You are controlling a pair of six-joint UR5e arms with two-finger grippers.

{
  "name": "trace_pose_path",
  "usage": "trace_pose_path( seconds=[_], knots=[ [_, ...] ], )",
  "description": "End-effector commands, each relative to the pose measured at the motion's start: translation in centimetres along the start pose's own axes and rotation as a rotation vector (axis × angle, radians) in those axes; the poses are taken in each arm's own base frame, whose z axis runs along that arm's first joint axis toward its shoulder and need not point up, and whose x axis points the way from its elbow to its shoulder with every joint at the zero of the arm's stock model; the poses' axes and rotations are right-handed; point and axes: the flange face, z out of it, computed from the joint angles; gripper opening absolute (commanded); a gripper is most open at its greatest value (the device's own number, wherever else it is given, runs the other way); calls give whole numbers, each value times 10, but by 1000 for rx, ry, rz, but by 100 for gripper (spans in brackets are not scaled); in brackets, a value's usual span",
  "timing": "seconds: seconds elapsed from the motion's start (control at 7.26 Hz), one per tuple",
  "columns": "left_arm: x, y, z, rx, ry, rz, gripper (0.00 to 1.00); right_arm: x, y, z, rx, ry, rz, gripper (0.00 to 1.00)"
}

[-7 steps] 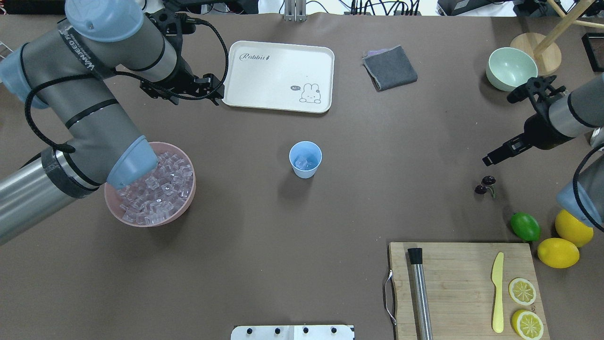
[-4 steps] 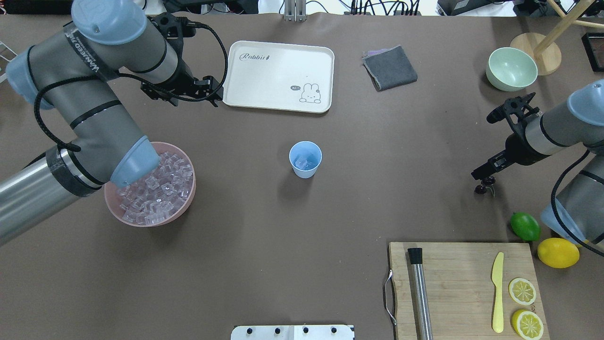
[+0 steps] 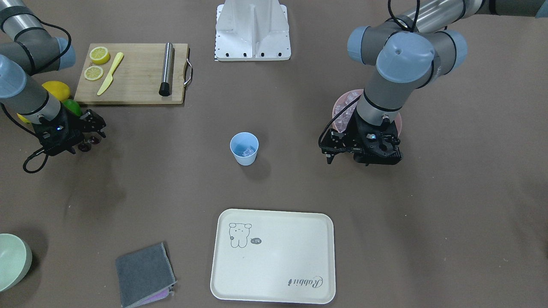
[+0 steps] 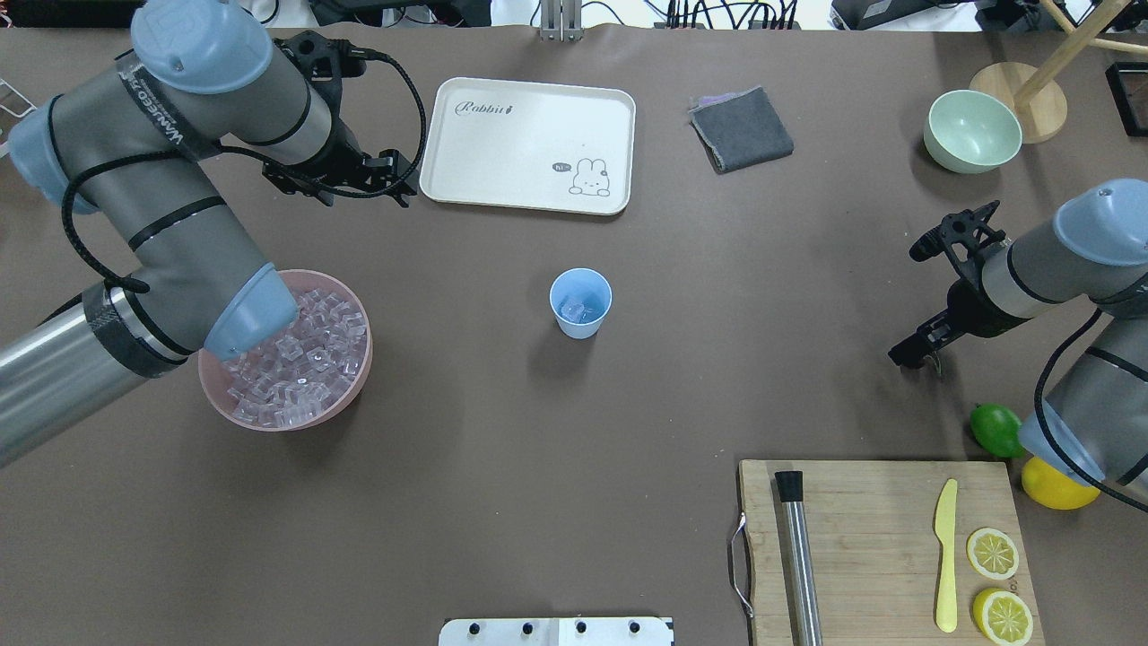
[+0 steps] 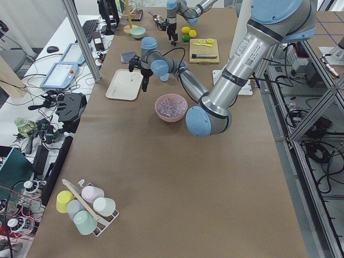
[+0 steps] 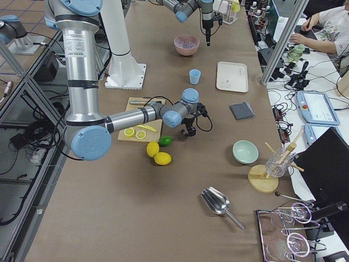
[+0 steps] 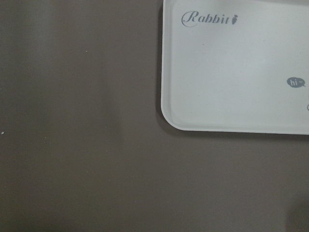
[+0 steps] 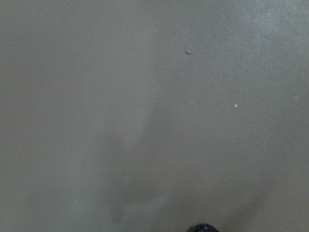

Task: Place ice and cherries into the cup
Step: 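Lower the right gripper and grasp the cherries by their stems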

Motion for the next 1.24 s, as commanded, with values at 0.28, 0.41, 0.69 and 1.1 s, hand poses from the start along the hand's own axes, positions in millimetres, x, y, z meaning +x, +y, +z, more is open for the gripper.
trace_pose_path(
  seconds=[0.28, 0.41, 0.69, 1.1],
  knots=[
    [5, -1, -4, 24, -4, 1, 97, 6, 17, 5, 10, 15, -13, 86],
    [6, 2, -1, 19, -4, 5, 97, 9, 23, 6, 24, 12, -22, 75],
    [8, 2, -2, 18, -1, 7, 97, 12, 27, 7, 24, 17, -20, 57],
    [9, 3, -2, 18, 0, 11, 97, 11, 25, 5, 28, 17, -21, 45]
  ],
)
